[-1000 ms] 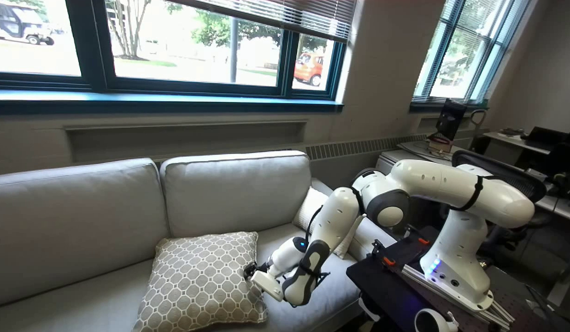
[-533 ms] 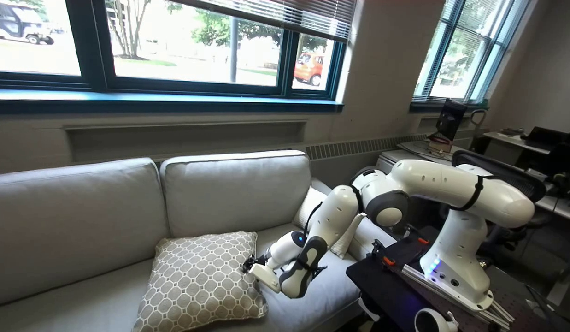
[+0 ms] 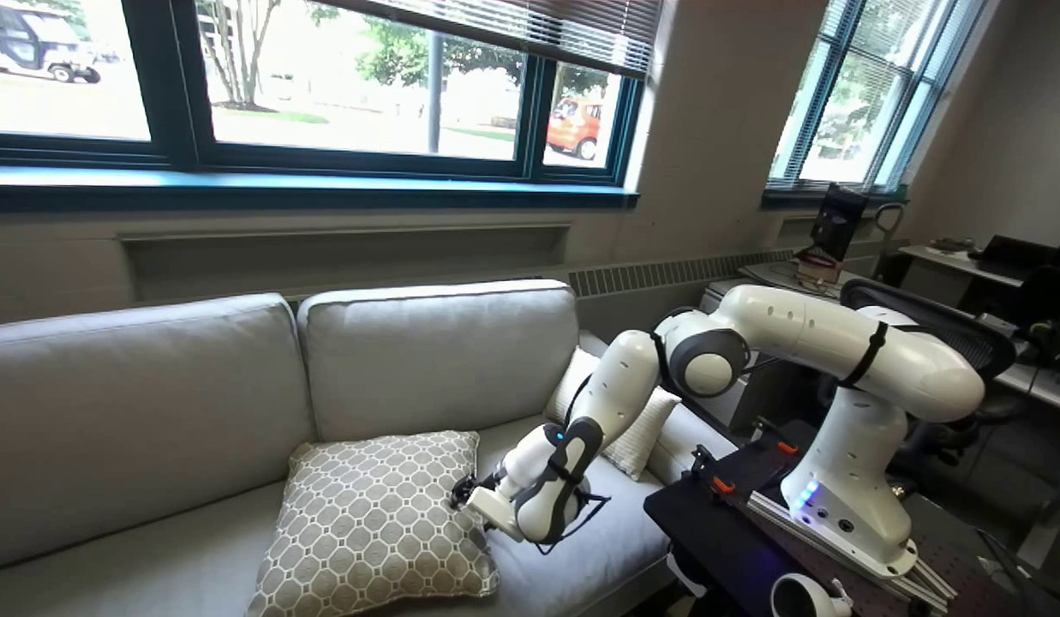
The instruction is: Move the small pillow to the right armrest, move the pillow in the middle of the sofa to the right
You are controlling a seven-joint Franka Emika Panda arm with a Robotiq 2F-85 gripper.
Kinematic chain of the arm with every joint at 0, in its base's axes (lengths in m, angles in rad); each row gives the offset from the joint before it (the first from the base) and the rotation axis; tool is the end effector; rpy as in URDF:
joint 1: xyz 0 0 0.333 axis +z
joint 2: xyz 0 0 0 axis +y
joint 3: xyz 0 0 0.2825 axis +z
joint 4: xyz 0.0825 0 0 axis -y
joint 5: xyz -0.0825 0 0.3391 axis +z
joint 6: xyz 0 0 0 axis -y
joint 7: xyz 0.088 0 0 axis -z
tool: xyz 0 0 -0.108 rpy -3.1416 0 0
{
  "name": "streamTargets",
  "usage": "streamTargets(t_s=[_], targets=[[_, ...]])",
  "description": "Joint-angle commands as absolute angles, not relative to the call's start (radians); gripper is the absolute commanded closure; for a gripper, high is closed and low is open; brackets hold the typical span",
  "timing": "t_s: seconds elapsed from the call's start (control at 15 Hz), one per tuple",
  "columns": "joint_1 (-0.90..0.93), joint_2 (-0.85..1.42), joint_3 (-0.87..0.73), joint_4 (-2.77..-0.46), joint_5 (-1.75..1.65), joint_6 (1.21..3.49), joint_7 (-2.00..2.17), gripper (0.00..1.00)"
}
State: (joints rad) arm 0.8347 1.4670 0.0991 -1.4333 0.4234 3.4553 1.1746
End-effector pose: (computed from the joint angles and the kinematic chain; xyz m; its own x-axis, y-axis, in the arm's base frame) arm 0.3856 0.4233 -0.0797 0.6985 -0.7156 0.0069 -0.6162 -0.6064 -0.5026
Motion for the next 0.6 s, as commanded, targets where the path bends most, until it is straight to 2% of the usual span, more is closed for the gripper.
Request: streamTargets(t_s=[0.0, 0.07, 0.13, 0.53], targets=[[0.765, 1.467, 0.152, -1.447, 0.289, 3.455, 1.220, 0.00], [0.740, 1.468, 0.192, -1.446, 0.353, 3.455, 1.113, 0.25], [0.728, 1.469, 0.200, -1.453, 0.352, 3.450, 1.106, 0.27], [0.666, 1.470, 0.213, -1.495, 0.173, 3.440, 1.253, 0.71]])
